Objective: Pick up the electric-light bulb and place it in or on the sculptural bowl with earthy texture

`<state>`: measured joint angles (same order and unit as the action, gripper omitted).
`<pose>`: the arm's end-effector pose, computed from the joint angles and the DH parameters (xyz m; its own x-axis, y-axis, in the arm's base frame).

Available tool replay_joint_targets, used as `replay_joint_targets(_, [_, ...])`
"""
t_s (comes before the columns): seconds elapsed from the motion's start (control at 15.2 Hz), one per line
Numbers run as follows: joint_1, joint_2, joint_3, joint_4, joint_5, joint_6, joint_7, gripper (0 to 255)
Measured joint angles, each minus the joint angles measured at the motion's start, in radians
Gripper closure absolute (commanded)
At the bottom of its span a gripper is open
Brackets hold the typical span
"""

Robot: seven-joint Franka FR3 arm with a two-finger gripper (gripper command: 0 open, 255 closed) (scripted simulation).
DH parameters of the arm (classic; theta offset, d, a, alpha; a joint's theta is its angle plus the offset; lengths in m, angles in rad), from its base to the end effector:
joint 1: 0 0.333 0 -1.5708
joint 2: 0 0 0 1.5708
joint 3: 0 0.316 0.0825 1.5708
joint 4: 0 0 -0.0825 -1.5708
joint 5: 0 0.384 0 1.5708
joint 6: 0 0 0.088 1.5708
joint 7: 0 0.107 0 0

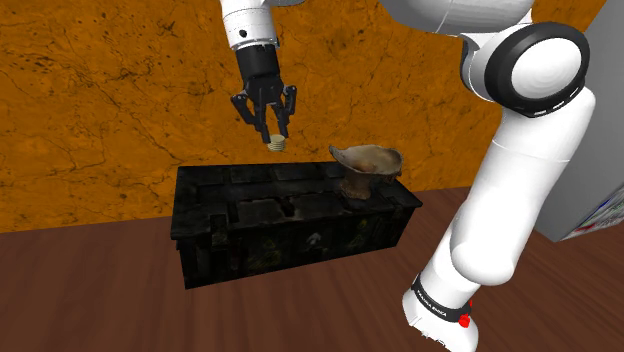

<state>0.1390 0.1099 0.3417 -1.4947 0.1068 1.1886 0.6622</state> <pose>0.4760 0.2528 0.5786 0.9011 -0.1696 -0.3990 -0.1277 -0.9833 0.1297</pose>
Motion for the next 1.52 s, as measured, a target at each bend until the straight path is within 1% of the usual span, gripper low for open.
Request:
replay_joint_targets(0.33, [0.001, 0.017, 0.001, 0.087, -0.002, -0.071, 0.009, 255])
replay_joint_targets(0.73, [0.012, 0.062, 0.006, 0.229, -0.007, -0.167, 0.035, 255])
replay_joint_targets(0.79, [0.004, 0.047, 0.002, 0.214, -0.006, -0.169, 0.023, 255])
replay_joint_targets(0.92, [-0.024, -0.020, -0.015, 0.130, -0.001, -0.153, -0.023, 255])
replay_joint_targets(0.99, [-0.036, -0.046, -0.023, 0.104, -0.002, -0.154, -0.045, 255])
replay_joint_targets(1.19, [-0.078, -0.161, -0.061, -0.040, -0.005, -0.128, -0.134, 255])
replay_joint_targets(1.52, [-0.127, -0.284, -0.128, -0.169, -0.038, -0.127, -0.269, 255])
